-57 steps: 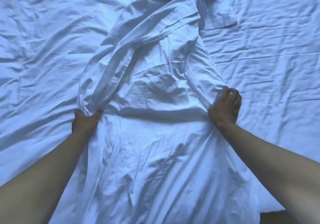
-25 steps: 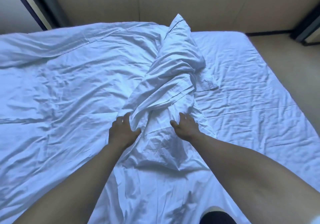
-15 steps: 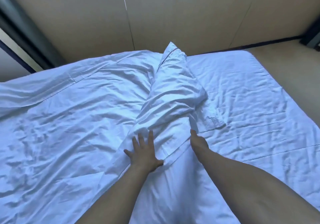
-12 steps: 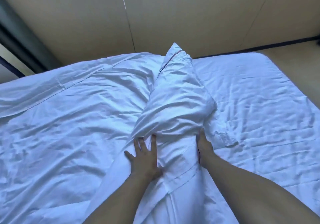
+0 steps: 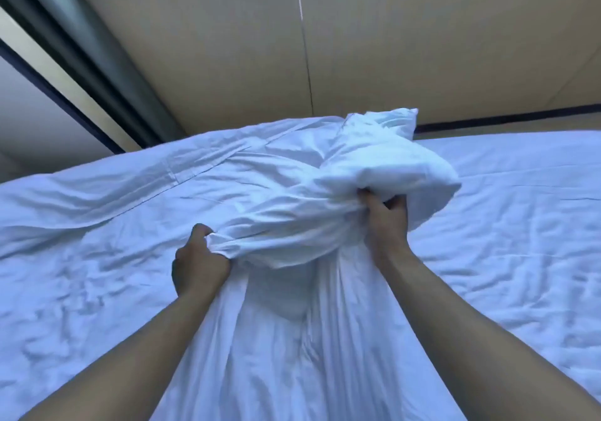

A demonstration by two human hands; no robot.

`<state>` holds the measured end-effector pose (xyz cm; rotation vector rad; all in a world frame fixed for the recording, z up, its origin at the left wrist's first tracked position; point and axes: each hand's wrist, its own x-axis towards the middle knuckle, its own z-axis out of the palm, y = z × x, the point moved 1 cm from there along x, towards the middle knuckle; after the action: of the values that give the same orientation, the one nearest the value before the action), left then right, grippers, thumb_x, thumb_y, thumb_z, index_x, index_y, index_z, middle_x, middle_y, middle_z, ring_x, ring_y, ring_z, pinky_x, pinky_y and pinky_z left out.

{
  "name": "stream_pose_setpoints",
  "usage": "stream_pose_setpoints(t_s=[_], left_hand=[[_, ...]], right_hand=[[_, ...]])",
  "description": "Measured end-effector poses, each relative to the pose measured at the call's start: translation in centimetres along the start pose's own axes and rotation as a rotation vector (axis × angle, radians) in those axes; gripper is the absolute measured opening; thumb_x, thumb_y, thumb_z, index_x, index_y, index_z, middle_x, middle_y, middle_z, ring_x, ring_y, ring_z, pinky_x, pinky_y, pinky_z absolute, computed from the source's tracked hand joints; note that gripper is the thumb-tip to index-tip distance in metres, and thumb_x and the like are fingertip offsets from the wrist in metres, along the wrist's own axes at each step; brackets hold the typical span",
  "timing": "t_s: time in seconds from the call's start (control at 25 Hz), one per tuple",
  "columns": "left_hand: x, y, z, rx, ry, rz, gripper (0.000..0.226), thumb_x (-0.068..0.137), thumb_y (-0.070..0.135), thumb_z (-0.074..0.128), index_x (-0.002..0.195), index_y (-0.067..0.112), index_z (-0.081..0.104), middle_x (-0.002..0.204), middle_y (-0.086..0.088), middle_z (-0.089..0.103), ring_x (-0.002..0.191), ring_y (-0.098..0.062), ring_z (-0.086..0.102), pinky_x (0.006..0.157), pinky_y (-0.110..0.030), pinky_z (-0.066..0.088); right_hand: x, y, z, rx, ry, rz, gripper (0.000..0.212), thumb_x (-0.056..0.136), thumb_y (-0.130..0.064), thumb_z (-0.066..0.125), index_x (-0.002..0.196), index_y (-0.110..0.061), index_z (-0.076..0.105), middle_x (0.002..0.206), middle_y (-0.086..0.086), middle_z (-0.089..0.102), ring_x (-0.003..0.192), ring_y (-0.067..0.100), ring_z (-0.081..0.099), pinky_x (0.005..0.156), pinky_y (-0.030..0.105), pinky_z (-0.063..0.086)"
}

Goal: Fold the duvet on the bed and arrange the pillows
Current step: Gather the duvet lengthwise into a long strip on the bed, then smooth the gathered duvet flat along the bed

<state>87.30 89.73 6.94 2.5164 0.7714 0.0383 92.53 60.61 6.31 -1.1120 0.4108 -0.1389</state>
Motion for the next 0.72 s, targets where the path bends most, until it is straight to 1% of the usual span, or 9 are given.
stream_pose_setpoints(t_s=[0.12,0.16,0.2,0.24,0.32,0.4,0.48,0.6,0.72], left_hand=[[7.1,0.7,-3.6,-0.06,0.118,-0.362,0.066,0.087,0.04,0.069,0.137,0.01,0.04,0.136,-0.024,0.052,0.121,-0.04,0.05,0.101,-0.049,0.04],[7.8,1.7,-3.3,0.006,0.167,-0.317,0.076,0.092,0.047,0.062,0.147,0.005,0.03,0.147,-0.026,0.042,0.134,-0.041,0.041,0.11,-0.054,0.032],[7.7,2.8,-2.2,0.051,0.235,-0.163,0.08,0.095,0.049,0.055,0.153,0.004,0.023,0.153,-0.026,0.035,0.143,-0.041,0.032,0.115,-0.058,0.024],[6.7,3.6,-0.2,0.094,0.262,0.039,0.082,0.096,0.051,0.052,0.156,0.005,0.02,0.158,-0.025,0.028,0.149,-0.04,0.024,0.118,-0.06,0.017],[4.8,3.6,5.3,0.317,0.05,0.326,0.09,0.094,0.066,0.043,0.163,0.021,0.005,0.168,-0.019,0.005,0.156,-0.038,-0.001,0.119,-0.066,0.003],[5.9,1.1,11.2,0.5,-0.26,0.223,0.095,0.084,0.088,0.024,0.159,0.043,-0.014,0.169,-0.011,-0.018,0.153,-0.04,-0.023,0.114,-0.075,-0.004],[8.1,-1.4,16.2,0.511,-0.353,0.088,0.101,0.068,0.103,0.011,0.151,0.056,-0.024,0.167,-0.008,-0.027,0.151,-0.045,-0.025,0.108,-0.082,-0.002],[9.7,-4.2,21.4,0.592,-0.208,0.162,0.105,0.062,0.104,-0.006,0.151,0.052,-0.028,0.166,-0.016,-0.028,0.151,-0.05,-0.019,0.106,-0.083,-0.004],[10.0,-3.8,22.9,0.581,-0.206,0.156,0.103,0.066,0.1,-0.011,0.153,0.047,-0.025,0.167,-0.02,-0.022,0.152,-0.052,-0.013,0.108,-0.083,-0.003]], right_hand=[[3.6,-4.5,11.2,-0.377,-0.606,-0.087,0.054,0.091,-0.038,0.065,0.143,-0.039,0.05,0.158,-0.014,0.042,0.144,0.005,0.041,0.112,0.03,0.037],[4.7,-4.3,13.2,-0.576,-0.774,-0.149,0.052,0.095,-0.042,0.063,0.145,-0.044,0.049,0.162,-0.014,0.035,0.149,0.007,0.033,0.116,0.034,0.034],[5.9,-3.2,14.3,-0.816,-0.835,-0.25,0.049,0.098,-0.044,0.06,0.145,-0.044,0.049,0.164,-0.011,0.033,0.153,0.014,0.027,0.12,0.041,0.029],[7.3,-1.6,14.2,-1.103,-0.798,-0.345,0.049,0.099,-0.047,0.056,0.147,-0.041,0.047,0.165,-0.007,0.032,0.156,0.022,0.02,0.123,0.05,0.02],[9.9,2.3,9.2,-1.583,-0.567,-0.3,0.069,0.095,-0.064,0.05,0.156,-0.04,0.03,0.17,0.0,0.016,0.157,0.035,0.001,0.121,0.064,0.003],[12.4,6.7,1.2,-1.874,-0.364,-0.068,0.097,0.083,-0.086,0.041,0.161,-0.041,0.004,0.171,0.005,-0.009,0.155,0.041,-0.015,0.117,0.072,-0.005],[14.7,10.8,-5.1,-1.88,-0.184,0.005,0.114,0.07,-0.1,0.027,0.16,-0.041,-0.01,0.169,0.007,-0.023,0.154,0.039,-0.022,0.116,0.073,-0.008],[17.1,16.1,-7.4,-1.78,-0.002,-0.193,0.116,0.068,-0.101,0.018,0.161,-0.035,-0.003,0.17,0.016,-0.009,0.156,0.04,-0.009,0.119,0.069,-0.004],[18.2,17.2,-6.9,-1.764,0.008,-0.225,0.11,0.074,-0.097,0.023,0.161,-0.035,0.0,0.17,0.018,-0.001,0.156,0.039,-0.004,0.123,0.06,-0.006]])
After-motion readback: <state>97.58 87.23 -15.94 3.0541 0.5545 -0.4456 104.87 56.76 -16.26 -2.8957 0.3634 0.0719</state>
